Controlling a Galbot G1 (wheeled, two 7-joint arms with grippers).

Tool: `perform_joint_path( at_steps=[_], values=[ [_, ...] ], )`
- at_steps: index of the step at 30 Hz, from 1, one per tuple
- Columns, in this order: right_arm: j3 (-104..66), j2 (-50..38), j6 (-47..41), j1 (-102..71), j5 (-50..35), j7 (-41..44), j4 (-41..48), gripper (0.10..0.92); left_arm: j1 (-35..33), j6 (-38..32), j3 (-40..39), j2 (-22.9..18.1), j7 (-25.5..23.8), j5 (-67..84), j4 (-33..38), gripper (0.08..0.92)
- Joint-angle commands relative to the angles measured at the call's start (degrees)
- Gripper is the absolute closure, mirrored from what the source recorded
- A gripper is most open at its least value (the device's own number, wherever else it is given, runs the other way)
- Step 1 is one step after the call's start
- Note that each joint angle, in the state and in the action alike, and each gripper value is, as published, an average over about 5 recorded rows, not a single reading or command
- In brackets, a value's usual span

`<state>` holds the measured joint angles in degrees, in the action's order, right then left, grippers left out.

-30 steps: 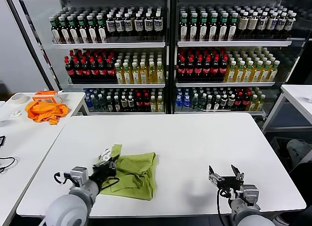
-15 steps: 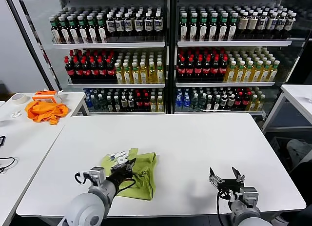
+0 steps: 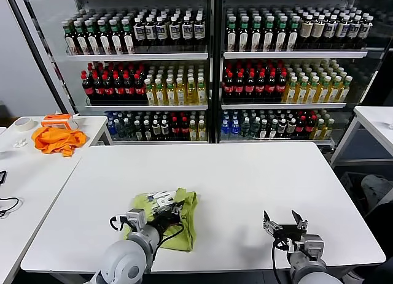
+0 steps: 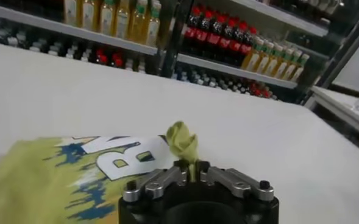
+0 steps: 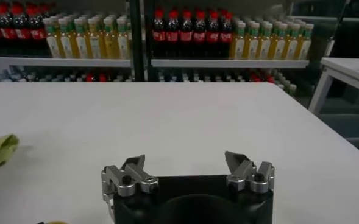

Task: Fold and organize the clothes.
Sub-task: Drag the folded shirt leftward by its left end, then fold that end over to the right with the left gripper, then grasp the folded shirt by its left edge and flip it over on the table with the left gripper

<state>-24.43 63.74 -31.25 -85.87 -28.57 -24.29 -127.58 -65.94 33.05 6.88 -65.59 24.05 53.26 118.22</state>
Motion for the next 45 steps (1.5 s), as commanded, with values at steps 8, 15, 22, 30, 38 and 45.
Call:
perform_joint_path(
  at_steps=[8, 15, 22, 30, 38, 45],
  values=[
    [-0.32, -0.28, 0.44, 0.62, -0.16, 0.89, 0.39, 0.203, -1.55, -5.19, 8.52, 2.71, -3.59, -11.81, -2.00, 0.493],
    [-0.14, -0.38, 1.04, 0.85, -0.19, 1.71, 1.10, 0.203, -7.23, 0.01, 14.03, 7.44, -5.25, -29.51, -4.81, 0.302],
    [-1.71, -1.40, 1.46, -0.55, -0.70, 2.14, 0.39, 0.203, -9.06, 0.04, 15.49, 5.46, -7.49, -29.57, -6.50, 0.181],
    [-1.98, -1.94, 1.92, -1.14, -0.93, 2.38, 0.60, 0.203, -9.73, 0.04, 16.27, 4.40, -8.33, -19.48, -6.68, 0.177],
    [-1.82, -1.63, 2.02, -1.58, -0.80, 2.37, 0.44, 0.203, -10.30, 0.00, 15.98, 3.83, -8.28, -17.92, -7.25, 0.177],
    [-2.03, -1.39, 2.01, -1.84, -0.71, 2.30, 0.03, 0.203, -10.05, -0.04, 15.69, 3.58, -9.67, -18.54, -7.93, 0.232]
  ],
)
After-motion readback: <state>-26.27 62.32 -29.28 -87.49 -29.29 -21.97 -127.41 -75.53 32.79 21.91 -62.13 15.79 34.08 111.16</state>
